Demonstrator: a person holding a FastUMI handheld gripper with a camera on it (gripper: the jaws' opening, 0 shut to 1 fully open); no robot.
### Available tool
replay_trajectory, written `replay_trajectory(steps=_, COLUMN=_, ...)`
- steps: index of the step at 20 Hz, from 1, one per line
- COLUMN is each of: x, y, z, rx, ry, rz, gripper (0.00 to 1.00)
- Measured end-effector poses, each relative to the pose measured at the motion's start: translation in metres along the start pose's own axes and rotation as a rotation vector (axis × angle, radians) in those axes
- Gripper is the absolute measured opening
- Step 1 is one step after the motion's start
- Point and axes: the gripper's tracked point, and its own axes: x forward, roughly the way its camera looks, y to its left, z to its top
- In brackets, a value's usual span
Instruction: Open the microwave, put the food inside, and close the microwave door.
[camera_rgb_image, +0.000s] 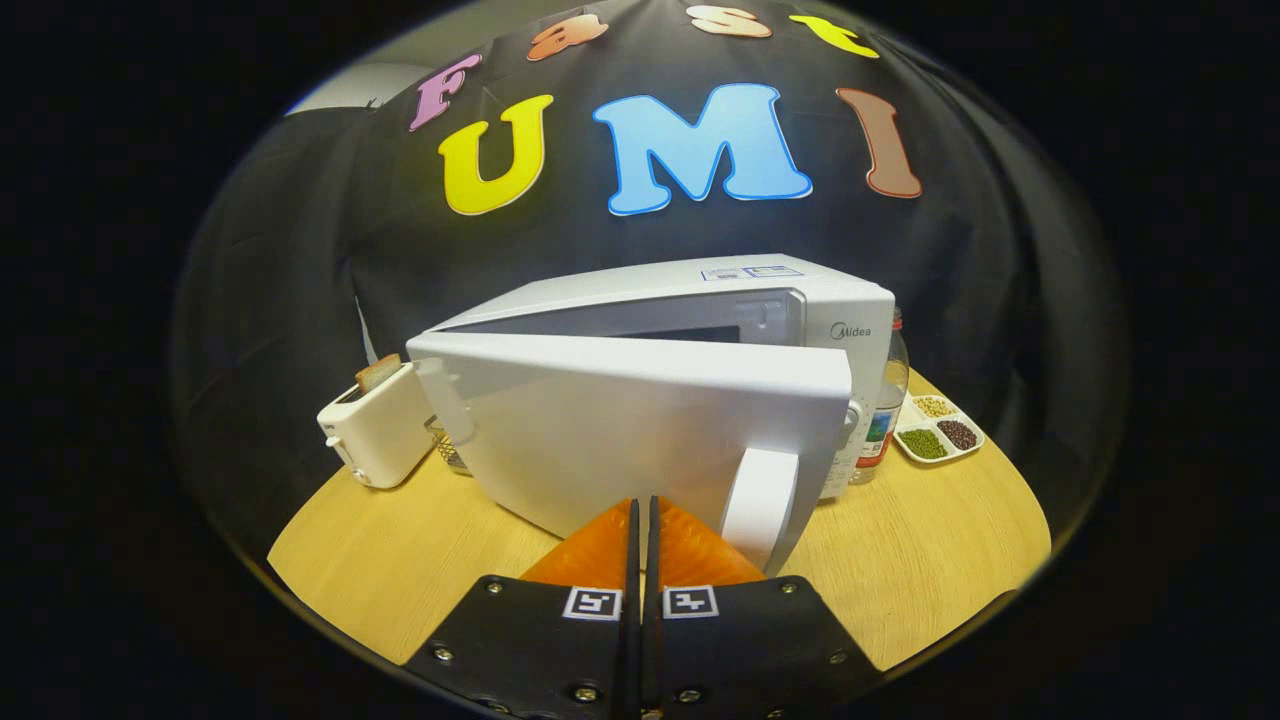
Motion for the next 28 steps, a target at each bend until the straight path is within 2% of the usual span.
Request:
replay_trajectory(steps=17, x=0.067, y=-0.043, z=0.037, rx=0.062, ry=-0.026, rz=-0.080, gripper=0.01)
replay_trajectory(steps=21, x=0.073, y=-0.045, z=0.036, rx=-0.011, ry=-0.047, rz=-0.088, gripper=0.01)
replay_trajectory(steps=23, x=0.080, y=-0.047, z=0.035, rx=0.001, ry=-0.026, rz=-0.094, gripper=0.01)
replay_trajectory(steps=24, x=0.077, y=-0.046, z=0.034, rx=0.013, ry=-0.027, rz=-0.096, gripper=0.01)
replay_trajectory(steps=28, x=0.052, y=-0.040, z=0.041, rx=-0.083, ry=-0.061, rz=-0.103, gripper=0.02)
